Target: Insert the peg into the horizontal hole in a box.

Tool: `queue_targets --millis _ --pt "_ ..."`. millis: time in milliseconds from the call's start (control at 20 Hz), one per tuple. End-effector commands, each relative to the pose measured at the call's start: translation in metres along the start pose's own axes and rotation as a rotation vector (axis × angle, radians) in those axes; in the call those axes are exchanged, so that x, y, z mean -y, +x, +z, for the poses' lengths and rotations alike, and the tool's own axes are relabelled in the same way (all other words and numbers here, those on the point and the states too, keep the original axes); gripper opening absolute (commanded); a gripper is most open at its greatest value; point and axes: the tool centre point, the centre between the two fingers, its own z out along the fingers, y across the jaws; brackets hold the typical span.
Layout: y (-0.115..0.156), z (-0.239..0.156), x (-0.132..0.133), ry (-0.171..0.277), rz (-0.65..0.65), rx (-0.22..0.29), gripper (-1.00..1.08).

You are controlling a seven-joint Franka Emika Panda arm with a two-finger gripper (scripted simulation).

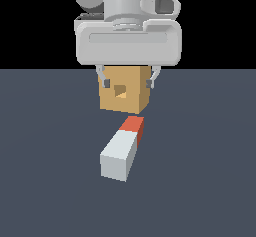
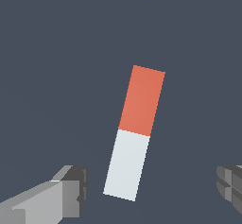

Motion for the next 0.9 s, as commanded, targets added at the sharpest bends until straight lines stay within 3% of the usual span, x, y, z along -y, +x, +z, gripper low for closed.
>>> queue_targets --millis 0,350,850 --pt "0.0 0.0 0.0 0.0 0.0 0.0 1.0" --pt "-0.008 0.015 0.001 -0.001 0.039 0.002 1.0" --pt "-0.039 0.073 0.01 -0.005 0.193 0.009 1.0"
